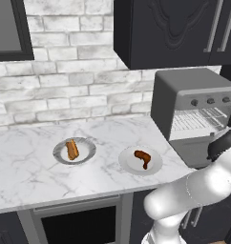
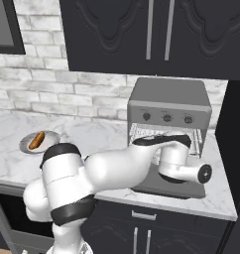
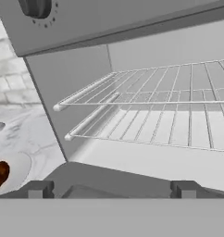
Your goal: Open the toaster oven door. Place the hotdog bun on the top rack in the toaster oven and place the chicken drumstick on the bottom rack.
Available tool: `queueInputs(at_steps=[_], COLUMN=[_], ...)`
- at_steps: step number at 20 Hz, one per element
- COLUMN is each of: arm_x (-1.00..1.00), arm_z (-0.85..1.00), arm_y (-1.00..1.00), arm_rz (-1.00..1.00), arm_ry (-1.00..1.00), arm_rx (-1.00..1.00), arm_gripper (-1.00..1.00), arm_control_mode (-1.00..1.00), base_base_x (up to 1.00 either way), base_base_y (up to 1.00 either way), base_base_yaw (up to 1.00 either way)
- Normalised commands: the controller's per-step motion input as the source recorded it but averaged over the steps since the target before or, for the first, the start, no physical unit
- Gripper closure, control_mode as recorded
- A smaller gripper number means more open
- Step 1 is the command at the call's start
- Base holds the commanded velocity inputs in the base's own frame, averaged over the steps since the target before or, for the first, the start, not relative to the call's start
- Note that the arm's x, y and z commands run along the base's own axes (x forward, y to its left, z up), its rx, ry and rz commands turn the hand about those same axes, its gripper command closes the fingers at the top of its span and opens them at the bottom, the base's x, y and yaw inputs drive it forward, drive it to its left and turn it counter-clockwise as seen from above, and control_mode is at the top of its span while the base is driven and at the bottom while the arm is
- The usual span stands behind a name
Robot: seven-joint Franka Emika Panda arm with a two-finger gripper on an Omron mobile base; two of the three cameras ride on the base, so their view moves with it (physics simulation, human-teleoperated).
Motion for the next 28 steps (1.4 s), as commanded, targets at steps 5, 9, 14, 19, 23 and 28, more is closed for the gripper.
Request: queueInputs(at_steps=[5,9,14,19,23,28], arm_x=[0.16,0.17,0.26,0.29,0.16,0.2], arm_z=[0.0,0.0,0.0,0.0,0.0,-0.01], arm_y=[0.0,0.05,0.17,0.16,0.0,0.0], arm_rz=[-0.09,-0.1,-0.09,-0.06,-0.02,-0.02], arm_ry=[-0.1,-0.05,-0.07,-0.1,-0.06,0.0], arm_rx=[0.03,0.0,0.0,0.0,0.0,0.0], arm_gripper=[-1.0,-1.0,-1.0,-1.0,-1.0,-1.0], arm_control_mode=[-1.0,-1.0,-1.0,-1.0,-1.0,-1.0], base_base_x=[0.0,0.0,0.0,0.0,0.0,0.0], base_base_y=[0.0,0.0,0.0,0.0,0.0,0.0], base_base_yaw=[0.0,0.0,0.0,0.0,0.0,0.0])
